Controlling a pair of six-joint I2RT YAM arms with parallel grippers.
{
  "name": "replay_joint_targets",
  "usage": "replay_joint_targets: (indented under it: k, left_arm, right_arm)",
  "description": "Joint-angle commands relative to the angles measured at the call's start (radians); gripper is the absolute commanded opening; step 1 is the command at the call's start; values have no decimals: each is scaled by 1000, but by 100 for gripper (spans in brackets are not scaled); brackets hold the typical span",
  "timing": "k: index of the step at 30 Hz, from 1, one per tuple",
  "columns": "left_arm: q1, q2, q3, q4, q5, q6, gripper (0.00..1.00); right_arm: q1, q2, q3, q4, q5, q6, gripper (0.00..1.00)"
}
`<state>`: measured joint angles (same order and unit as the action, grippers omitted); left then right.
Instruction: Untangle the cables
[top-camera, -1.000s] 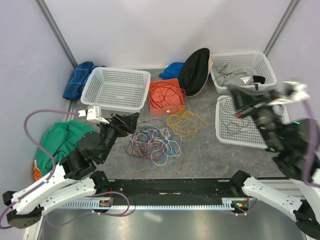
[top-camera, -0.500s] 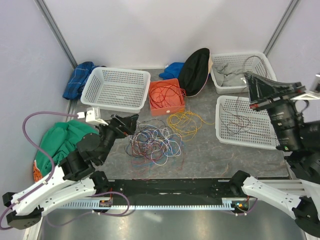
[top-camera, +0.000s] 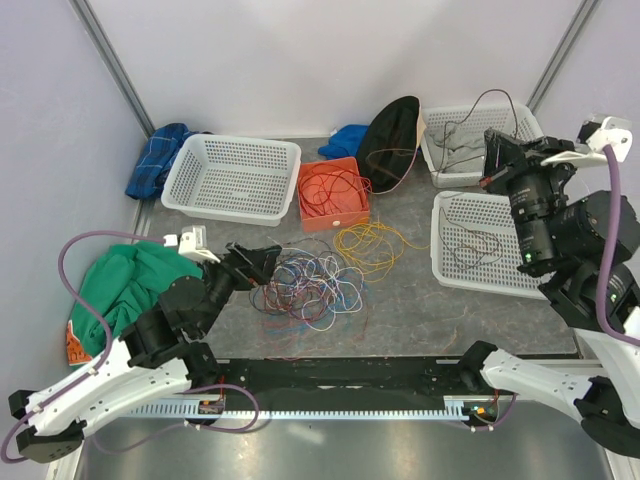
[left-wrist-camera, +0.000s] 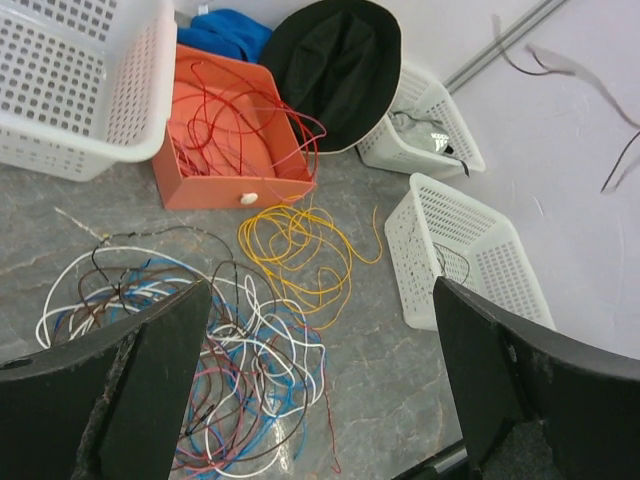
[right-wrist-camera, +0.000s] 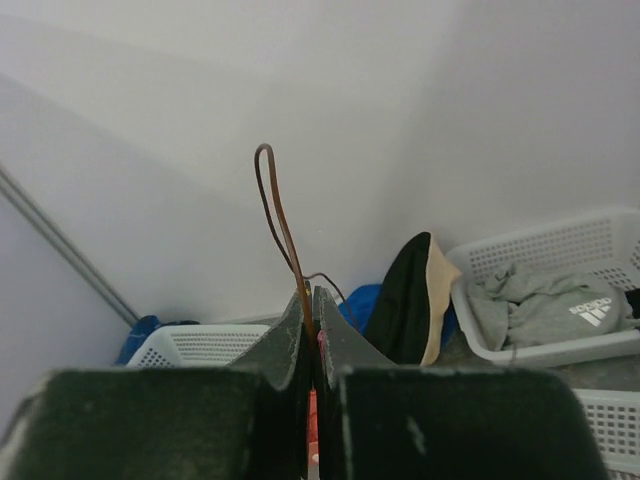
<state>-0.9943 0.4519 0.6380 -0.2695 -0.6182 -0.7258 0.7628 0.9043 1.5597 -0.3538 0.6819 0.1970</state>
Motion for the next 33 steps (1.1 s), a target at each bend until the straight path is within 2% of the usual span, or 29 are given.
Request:
replay_joint_targets:
  k: [1, 4, 9, 16, 20, 24, 33]
  left_arm:
    - [3, -28, -49, -27, 37, -98, 100]
    - [3, -30, -72, -28, 58, -119, 100]
    - [2, -24, -93, -28, 90, -153, 100]
    - [3, 2, -106, -27, 136, -176, 100]
    - [2, 14, -119, -14, 152, -188, 100]
    - [3, 25, -129, 0, 170, -190, 100]
    - [2, -4, -170, 4, 193, -202, 100]
  right_arm:
    - [0, 42, 26, -7, 145, -59, 0]
    - [-2, 56, 17, -4, 208, -76, 0]
    - [-11, 48, -74, 99, 370, -220, 0]
    - [-86, 10, -150, 144, 418, -263, 0]
    - [-152, 19, -179, 145, 392, -268, 0]
    - [-339, 82, -207, 101, 260, -197, 0]
    - [-454, 147, -231, 105, 243, -96, 0]
